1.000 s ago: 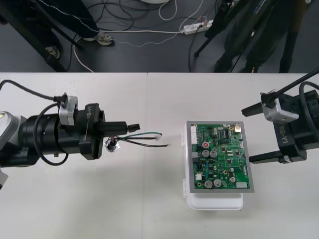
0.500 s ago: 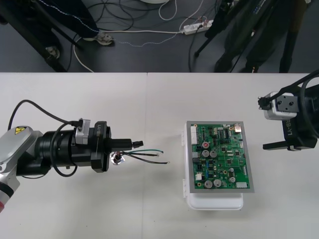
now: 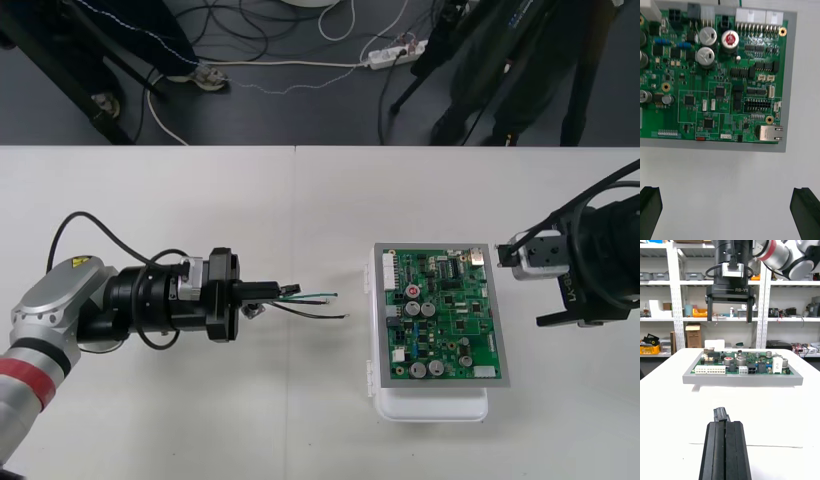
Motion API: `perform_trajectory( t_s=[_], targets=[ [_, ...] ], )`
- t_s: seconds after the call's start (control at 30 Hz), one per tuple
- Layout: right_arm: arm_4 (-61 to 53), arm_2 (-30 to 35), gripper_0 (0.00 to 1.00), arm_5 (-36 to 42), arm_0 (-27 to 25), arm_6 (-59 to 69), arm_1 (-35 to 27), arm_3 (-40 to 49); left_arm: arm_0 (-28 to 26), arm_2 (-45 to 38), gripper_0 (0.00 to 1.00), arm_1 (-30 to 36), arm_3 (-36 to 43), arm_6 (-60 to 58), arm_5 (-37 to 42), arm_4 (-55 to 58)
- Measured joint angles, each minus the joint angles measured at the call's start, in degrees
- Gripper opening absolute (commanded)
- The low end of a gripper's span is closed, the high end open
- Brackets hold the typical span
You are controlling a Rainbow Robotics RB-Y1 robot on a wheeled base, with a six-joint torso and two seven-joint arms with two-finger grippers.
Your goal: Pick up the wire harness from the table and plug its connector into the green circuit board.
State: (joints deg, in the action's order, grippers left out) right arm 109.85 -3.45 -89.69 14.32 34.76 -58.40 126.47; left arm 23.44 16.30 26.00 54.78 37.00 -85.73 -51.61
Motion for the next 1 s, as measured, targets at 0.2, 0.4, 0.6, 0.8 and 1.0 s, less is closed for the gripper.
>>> perform_trajectory(
  t_s=[0.2, 0.4, 0.6, 0.8, 1.0],
  targets=[
    [4.24, -1.65, 1.00, 0.00, 0.05, 0.00, -0.01, -0.16, 1.62, 0.08, 0.00, -0.80, -0.55, 0.00, -0.39, -4.39],
    [8.80, -2.62, 1.00, 0.00, 0.06, 0.00, 0.01, -0.53, 2.27, 2.88, 0.00, -1.23, -0.57, -0.01, -0.54, -3.07],
    [9.48, -3.88, 1.00, 0.00, 0.06, 0.00, 0.37, -3.14, 2.47, 8.06, 0.00, -1.52, -0.59, -0.05, -0.45, 2.14],
    [11.56, -7.03, 1.00, 0.00, 0.08, 0.00, 0.38, -4.37, 2.93, 12.02, 0.00, -2.17, -0.61, -0.17, 0.72, 4.58],
    [13.37, -8.55, 1.00, 0.00, 0.09, 0.00, 1.19, -4.52, 3.55, 12.24, 0.00, -3.01, -0.62, -0.46, 2.91, 4.60]
  ],
)
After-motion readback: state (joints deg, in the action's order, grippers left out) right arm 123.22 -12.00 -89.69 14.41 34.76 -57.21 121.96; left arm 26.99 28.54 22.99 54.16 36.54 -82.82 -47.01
